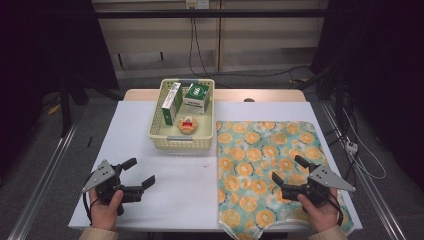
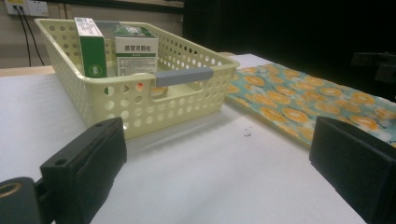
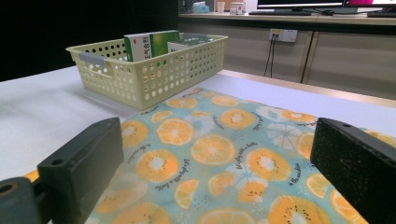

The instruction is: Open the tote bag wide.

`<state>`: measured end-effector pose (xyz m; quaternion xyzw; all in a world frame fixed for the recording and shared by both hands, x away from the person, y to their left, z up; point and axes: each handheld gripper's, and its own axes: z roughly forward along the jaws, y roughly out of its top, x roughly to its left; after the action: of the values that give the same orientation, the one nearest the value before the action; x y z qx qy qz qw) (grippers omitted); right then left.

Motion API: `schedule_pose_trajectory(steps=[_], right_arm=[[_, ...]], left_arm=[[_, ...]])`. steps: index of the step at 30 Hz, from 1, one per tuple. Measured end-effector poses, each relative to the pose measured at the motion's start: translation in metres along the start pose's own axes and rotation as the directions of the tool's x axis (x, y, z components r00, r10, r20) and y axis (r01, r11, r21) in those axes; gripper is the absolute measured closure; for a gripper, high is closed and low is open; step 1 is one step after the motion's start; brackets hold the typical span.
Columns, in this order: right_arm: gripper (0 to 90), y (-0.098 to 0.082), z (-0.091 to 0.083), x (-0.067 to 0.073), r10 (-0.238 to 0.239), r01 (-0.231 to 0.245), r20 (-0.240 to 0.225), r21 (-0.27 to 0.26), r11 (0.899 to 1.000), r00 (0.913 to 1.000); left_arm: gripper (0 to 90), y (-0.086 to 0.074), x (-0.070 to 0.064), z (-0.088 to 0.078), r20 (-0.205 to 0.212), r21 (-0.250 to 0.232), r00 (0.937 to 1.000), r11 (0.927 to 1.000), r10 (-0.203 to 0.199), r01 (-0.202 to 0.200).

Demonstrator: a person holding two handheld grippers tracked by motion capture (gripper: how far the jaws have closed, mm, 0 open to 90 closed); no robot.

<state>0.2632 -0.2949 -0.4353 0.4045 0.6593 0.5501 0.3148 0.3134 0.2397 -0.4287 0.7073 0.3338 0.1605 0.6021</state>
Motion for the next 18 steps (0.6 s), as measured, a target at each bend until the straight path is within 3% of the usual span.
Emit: schedule_pose_trajectory(steps=[11, 18], right_arm=[[2.4, 0.0024, -0.0002, -0.0018, -0.004, 0.005, -0.020, 0.014, 1.000, 0.9998], [2.3, 0.0080, -0.0017, -0.0030, 0.004, 0.001, -0.080, 0.053, 0.999, 0.9968]], left_arm=[[3.9, -0.0001, -0.0006, 0.0004, 0.007, 0.001, 1.0000, 1.0000, -0.003, 0.003], [3.9, 0.0003, -0.0019, 0.0011, 0.007, 0.002, 1.0000, 1.0000, 0.003, -0.003]])
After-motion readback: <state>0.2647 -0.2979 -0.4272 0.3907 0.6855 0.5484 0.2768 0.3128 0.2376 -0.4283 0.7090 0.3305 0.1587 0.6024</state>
